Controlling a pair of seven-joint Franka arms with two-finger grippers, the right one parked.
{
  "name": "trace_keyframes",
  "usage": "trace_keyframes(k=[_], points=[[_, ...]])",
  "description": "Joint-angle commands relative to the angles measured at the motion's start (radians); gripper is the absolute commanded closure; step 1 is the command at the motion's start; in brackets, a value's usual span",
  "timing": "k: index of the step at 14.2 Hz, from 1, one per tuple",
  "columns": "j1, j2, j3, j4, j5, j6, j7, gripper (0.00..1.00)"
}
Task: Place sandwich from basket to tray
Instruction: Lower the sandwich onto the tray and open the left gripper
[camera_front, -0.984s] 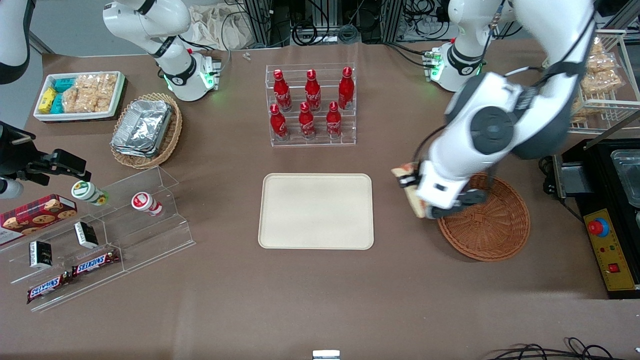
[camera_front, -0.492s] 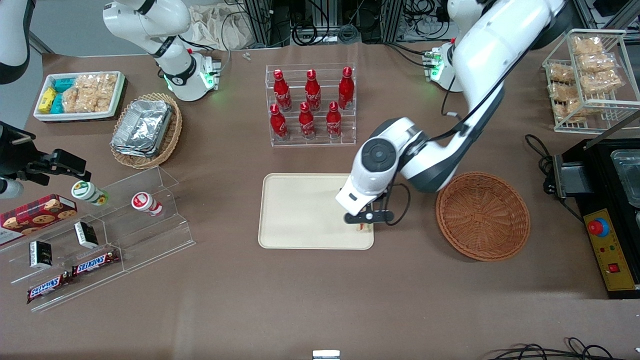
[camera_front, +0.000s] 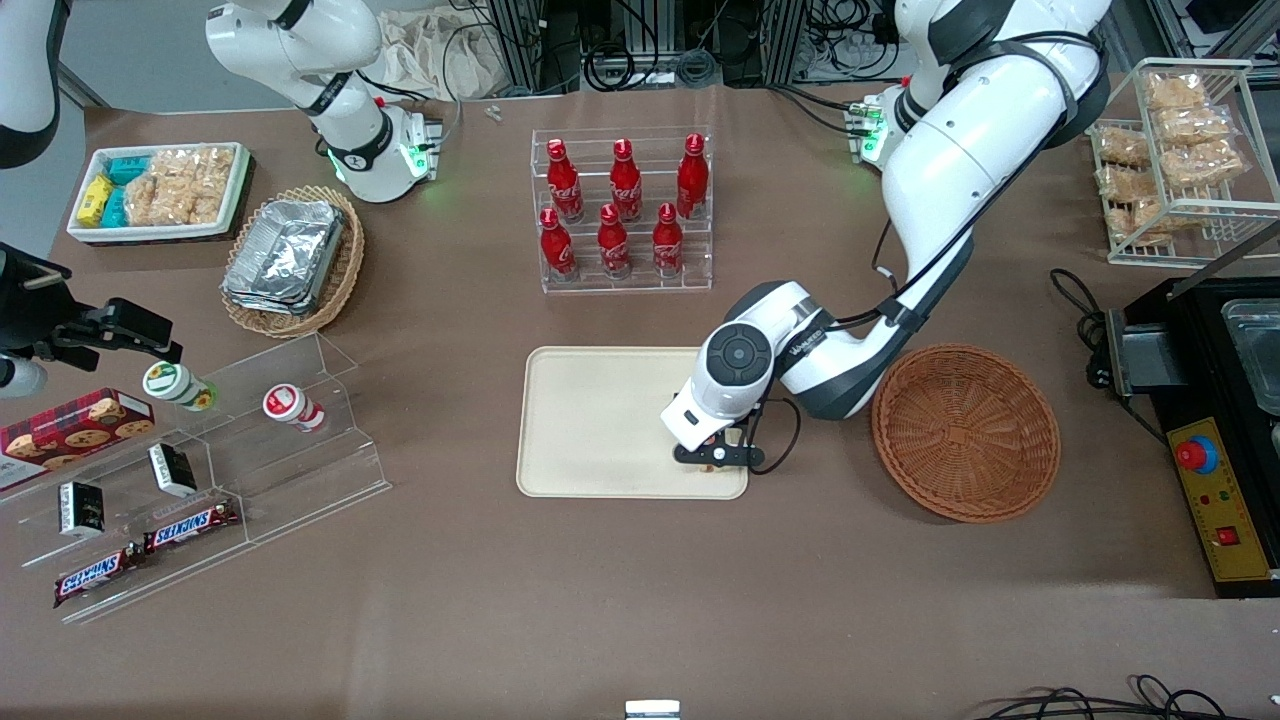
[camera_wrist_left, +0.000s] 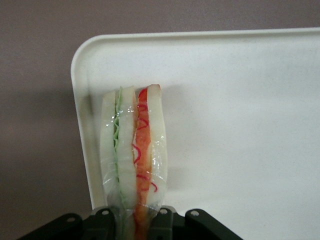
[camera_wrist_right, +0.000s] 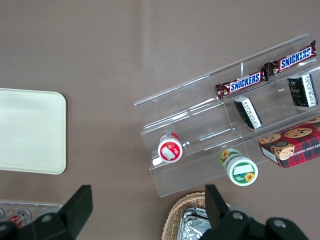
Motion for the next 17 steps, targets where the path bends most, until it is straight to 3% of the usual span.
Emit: trace_keyframes(k=[1, 2, 3, 4, 5, 6, 11, 14, 17], points=[[-0.016, 0.028, 0.002, 0.038, 0.021, 0.004, 0.005, 0.89], [-0.016, 0.031, 0.004, 0.038, 0.020, 0.005, 0.005, 0.79], [-0.016, 0.034, 0.004, 0.038, 0.020, 0.008, -0.002, 0.55], [-0.016, 0.037, 0.004, 0.038, 0.020, 0.016, 0.001, 0.24], [-0.016, 0.037, 0.005, 0.038, 0.024, 0.018, 0.002, 0.07], [-0.016, 0.037, 0.005, 0.038, 0.024, 0.018, 0.001, 0.01], [0.006, -0.023, 0.004, 0.072, 0.013, -0.022, -0.010, 0.00], [0.036, -0.087, -0.001, 0.148, 0.007, -0.204, -0.011, 0.00], [0.102, -0.159, -0.010, 0.155, -0.026, -0.277, 0.002, 0.00]])
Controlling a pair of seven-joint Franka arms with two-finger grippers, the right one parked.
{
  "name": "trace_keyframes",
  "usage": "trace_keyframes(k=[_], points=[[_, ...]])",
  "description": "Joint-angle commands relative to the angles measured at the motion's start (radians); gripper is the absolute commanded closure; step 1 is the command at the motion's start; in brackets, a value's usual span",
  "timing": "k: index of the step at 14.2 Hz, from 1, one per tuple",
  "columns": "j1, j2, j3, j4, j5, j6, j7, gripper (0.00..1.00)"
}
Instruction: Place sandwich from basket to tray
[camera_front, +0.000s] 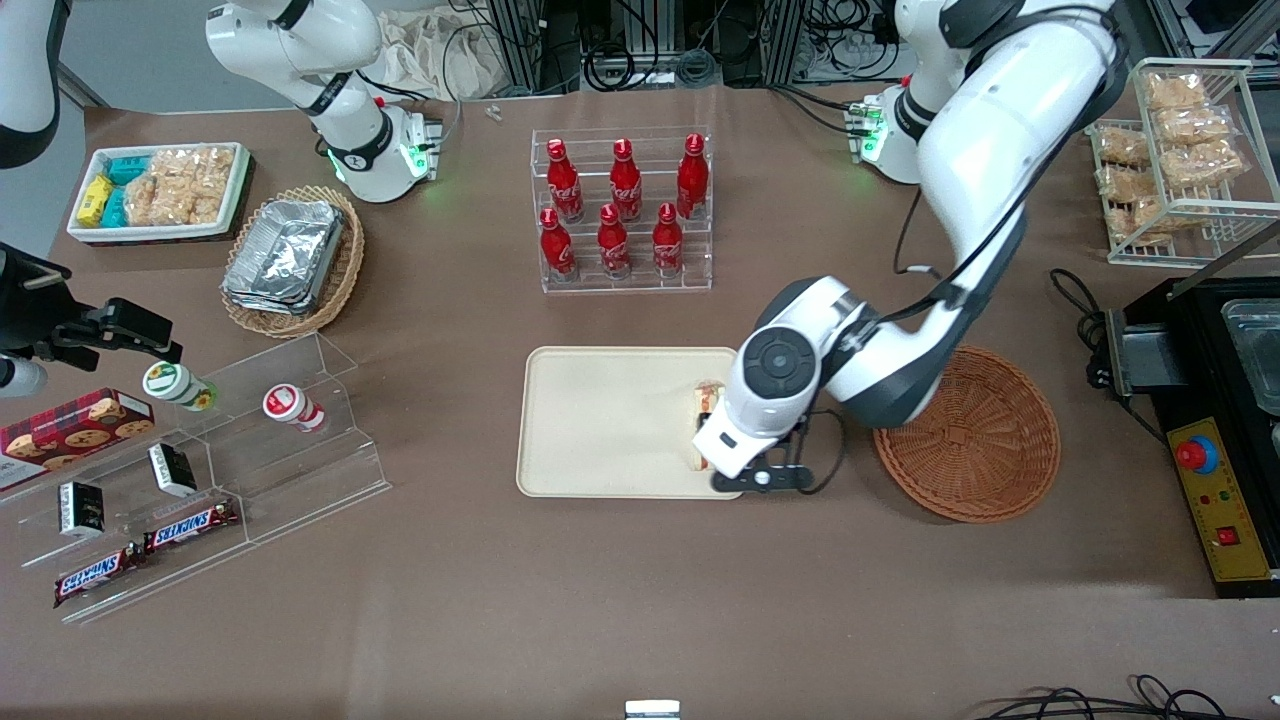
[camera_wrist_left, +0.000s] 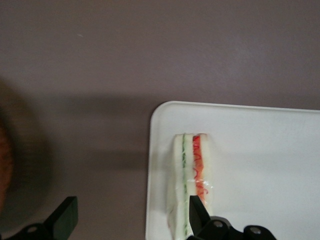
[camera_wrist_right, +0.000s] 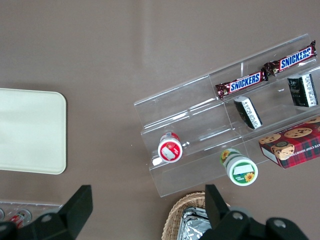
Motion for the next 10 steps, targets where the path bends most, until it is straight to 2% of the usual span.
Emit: trace_keyframes(k=[1, 6, 7, 10], points=[[0.059, -0.073, -0.014, -0.013, -0.061, -0.042, 0.005, 0.00], [0.088, -0.138, -0.009, -0.017, -0.078, -0.131, 0.054, 0.00], [0.120, -0.150, -0.012, -0.019, -0.080, -0.147, 0.075, 0.00], [0.175, -0.187, -0.008, -0.023, -0.155, -0.180, 0.190, 0.00]])
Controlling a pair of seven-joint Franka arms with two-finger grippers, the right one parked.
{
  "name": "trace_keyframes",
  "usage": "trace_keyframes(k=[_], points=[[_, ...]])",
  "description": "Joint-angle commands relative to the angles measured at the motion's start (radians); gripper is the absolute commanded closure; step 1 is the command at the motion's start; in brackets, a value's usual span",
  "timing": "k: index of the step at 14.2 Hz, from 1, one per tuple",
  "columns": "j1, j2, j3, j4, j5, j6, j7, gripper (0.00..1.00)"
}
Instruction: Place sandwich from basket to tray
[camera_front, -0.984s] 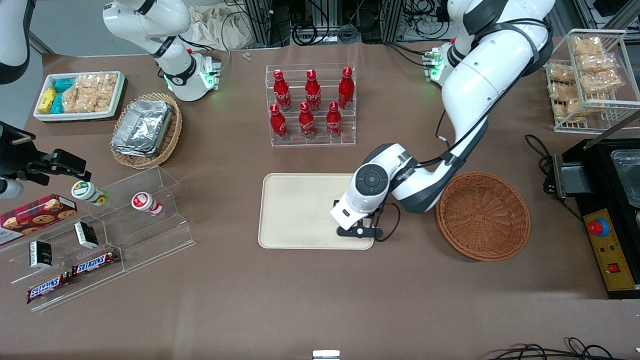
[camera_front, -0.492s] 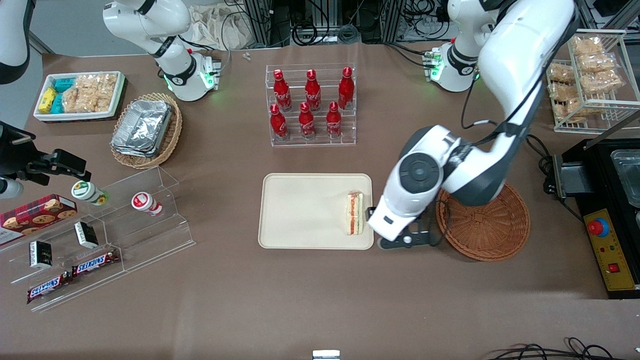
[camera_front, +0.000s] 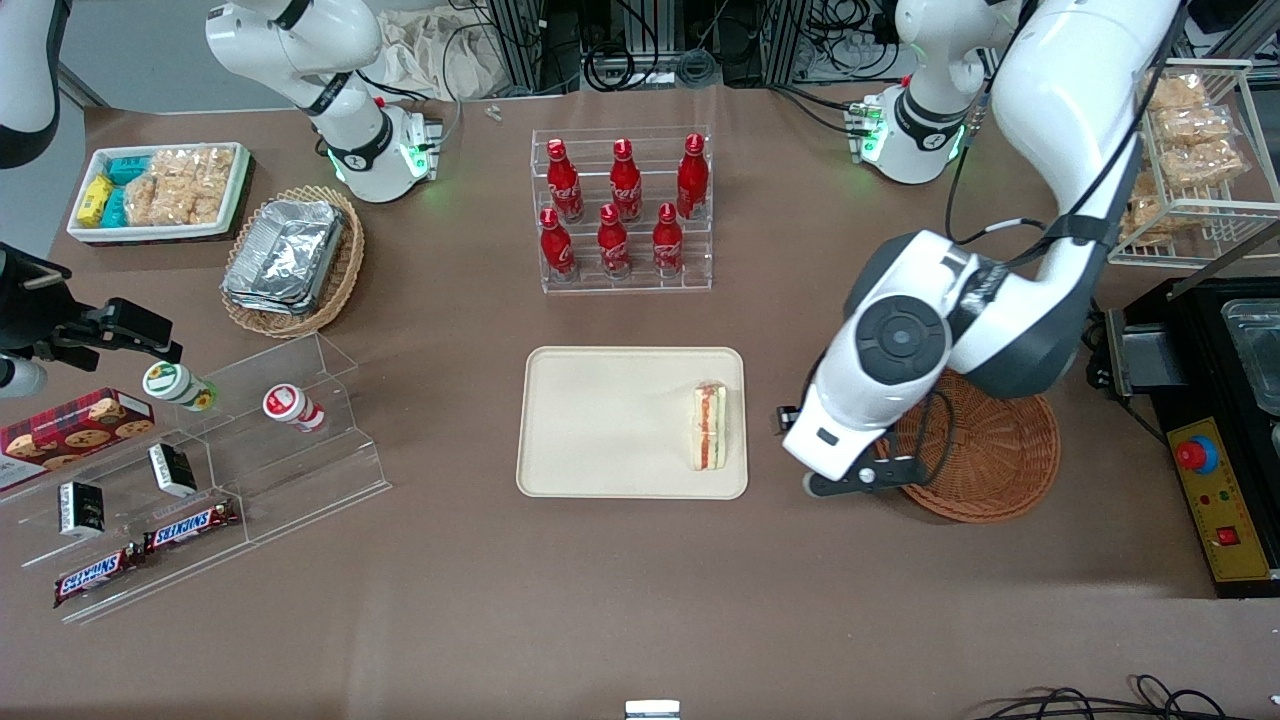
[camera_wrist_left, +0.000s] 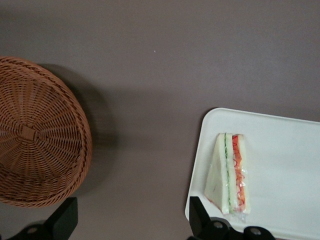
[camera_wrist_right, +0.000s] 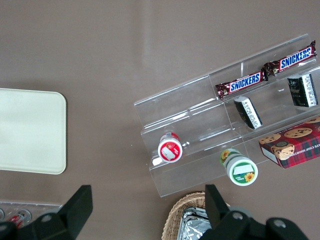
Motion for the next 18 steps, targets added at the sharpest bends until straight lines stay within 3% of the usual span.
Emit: trace_keyframes(k=[1, 3, 8, 14, 18], points=[[0.086, -0.065, -0.004, -0.032, -0.075, -0.057, 0.138, 0.00], [0.100, -0.098, 0.022, -0.032, -0.141, -0.115, 0.234, 0.00], [0.023, -0.236, 0.307, -0.104, -0.290, -0.143, 0.504, 0.00], [0.028, -0.446, 0.438, -0.308, -0.325, -0.075, 0.562, 0.00], [0.043, -0.558, 0.465, -0.506, -0.345, 0.104, 0.556, 0.00]])
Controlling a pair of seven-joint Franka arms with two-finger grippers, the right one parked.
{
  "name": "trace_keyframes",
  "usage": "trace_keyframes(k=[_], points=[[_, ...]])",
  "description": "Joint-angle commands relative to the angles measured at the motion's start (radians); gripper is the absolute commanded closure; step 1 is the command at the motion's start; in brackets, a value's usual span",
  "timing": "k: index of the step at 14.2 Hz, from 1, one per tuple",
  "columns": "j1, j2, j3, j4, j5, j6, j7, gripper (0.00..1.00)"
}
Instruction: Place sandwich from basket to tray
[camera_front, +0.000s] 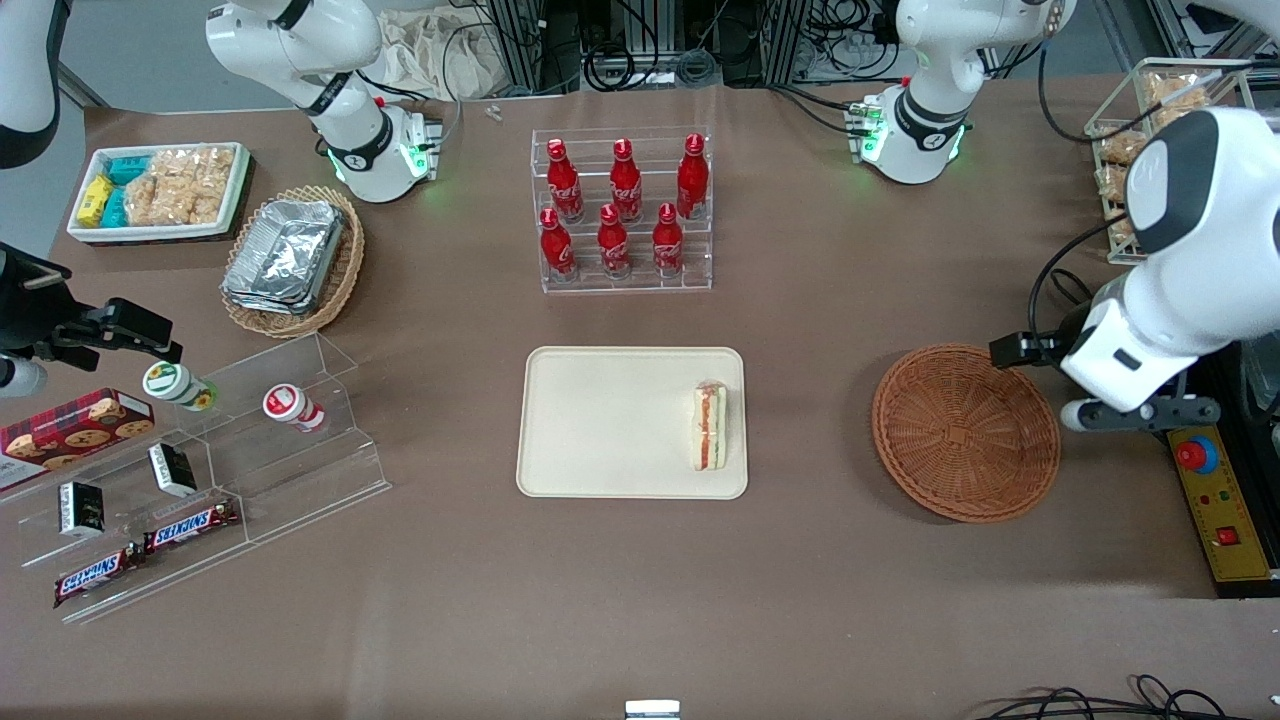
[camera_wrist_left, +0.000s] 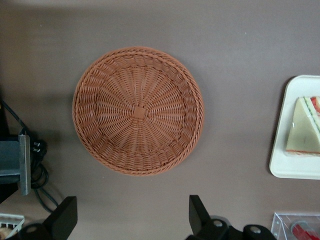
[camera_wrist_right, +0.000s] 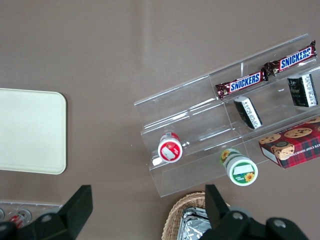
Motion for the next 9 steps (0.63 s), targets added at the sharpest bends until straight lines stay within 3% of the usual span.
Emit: trace_keyframes(k=[1, 6, 9], points=[[0.006, -0.077, 0.018, -0.130, -0.022, 0.095, 0.009, 0.00], [-0.002, -0.030, 0.012, -0.061, 0.002, 0.069, 0.021, 0.00], [-0.002, -0.022, 0.006, -0.018, 0.053, 0.013, 0.109, 0.00]])
